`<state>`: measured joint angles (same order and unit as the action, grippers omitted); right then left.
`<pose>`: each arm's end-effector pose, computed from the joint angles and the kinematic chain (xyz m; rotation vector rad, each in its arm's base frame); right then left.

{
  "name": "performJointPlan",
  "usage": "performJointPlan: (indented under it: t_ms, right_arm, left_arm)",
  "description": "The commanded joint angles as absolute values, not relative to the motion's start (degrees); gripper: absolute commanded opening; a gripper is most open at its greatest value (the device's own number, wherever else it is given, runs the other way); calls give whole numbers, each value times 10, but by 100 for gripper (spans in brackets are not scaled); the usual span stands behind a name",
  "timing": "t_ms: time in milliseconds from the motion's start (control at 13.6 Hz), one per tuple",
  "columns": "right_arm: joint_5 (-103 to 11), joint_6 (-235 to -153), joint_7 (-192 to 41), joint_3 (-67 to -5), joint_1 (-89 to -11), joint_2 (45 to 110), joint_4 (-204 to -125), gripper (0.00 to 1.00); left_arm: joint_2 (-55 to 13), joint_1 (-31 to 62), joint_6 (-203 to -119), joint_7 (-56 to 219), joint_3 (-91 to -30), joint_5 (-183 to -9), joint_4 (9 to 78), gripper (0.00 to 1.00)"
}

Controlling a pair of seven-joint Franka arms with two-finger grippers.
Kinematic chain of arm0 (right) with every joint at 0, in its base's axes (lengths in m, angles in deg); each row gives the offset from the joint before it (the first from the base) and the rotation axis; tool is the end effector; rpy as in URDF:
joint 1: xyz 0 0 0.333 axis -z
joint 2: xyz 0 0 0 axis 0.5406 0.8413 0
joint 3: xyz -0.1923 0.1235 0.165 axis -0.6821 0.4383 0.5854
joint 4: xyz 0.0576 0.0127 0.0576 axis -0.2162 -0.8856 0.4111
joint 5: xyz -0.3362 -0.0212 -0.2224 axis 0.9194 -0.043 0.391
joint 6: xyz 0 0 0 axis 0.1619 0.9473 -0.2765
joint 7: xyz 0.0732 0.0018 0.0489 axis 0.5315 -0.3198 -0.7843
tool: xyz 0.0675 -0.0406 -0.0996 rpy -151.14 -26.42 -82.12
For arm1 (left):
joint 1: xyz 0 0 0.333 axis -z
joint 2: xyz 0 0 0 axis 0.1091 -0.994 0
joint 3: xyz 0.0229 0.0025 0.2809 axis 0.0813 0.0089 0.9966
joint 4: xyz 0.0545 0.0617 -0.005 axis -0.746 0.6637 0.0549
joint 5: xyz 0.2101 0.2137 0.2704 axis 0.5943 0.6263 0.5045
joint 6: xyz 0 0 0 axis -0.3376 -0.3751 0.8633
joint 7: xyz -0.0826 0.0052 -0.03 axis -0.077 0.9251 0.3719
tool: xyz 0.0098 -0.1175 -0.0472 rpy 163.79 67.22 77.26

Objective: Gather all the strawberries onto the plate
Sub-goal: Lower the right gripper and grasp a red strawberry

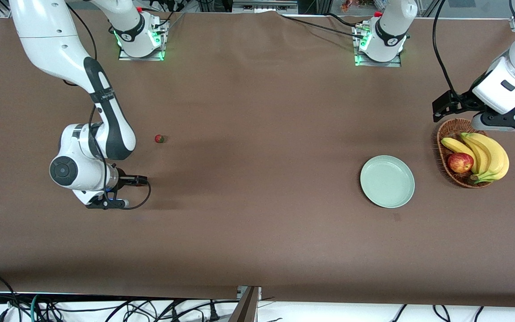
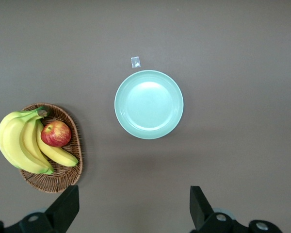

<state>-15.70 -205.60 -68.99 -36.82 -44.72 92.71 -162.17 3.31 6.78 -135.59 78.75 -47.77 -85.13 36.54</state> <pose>0.6417 0.0714 0.1426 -3.1254 -0.0192 0.2237 0.5692 -0.0562 0.5365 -3.1047 0.0700 0.0590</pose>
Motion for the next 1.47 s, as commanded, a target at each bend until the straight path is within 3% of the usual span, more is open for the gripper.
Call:
performJointPlan:
  t_ms: [0, 73, 147, 220, 294, 440, 661, 954, 1394]
  right_arm:
    - [-166, -2078, -683, -370, -456, 936, -1629, 100]
    - [-166, -2077, -683, -370, -456, 936, -1629, 98]
    - [-166, -2074, -682, -370, -456, 937, -1629, 83]
    - [-166, -2070, -676, -370, -456, 936, -1629, 60]
    - [-166, -2063, -671, -370, -456, 936, -1629, 44]
    - [-166, -2060, -672, -370, -456, 936, -1626, 25]
    - [-165, -2058, -675, -370, -456, 935, -1624, 16]
    - [-166, -2048, -626, -370, -494, 934, -1591, 16]
    - [-183, -2060, -312, -366, -665, 987, -1487, 16]
  left_arm:
    - [31, 65, -1340, 778, -481, -858, 355, 100]
    - [30, 65, -1344, 778, -481, -860, 355, 100]
    - [26, 65, -1349, 778, -481, -869, 355, 100]
    - [19, 65, -1364, 779, -480, -882, 354, 100]
    - [18, 65, -1367, 781, -480, -883, 353, 100]
    - [20, 66, -1365, 782, -481, -883, 354, 100]
    - [20, 65, -1360, 782, -478, -883, 355, 100]
    - [22, 65, -1338, 780, -480, -883, 354, 100]
    - [22, 65, -1341, 781, -481, -883, 354, 100]
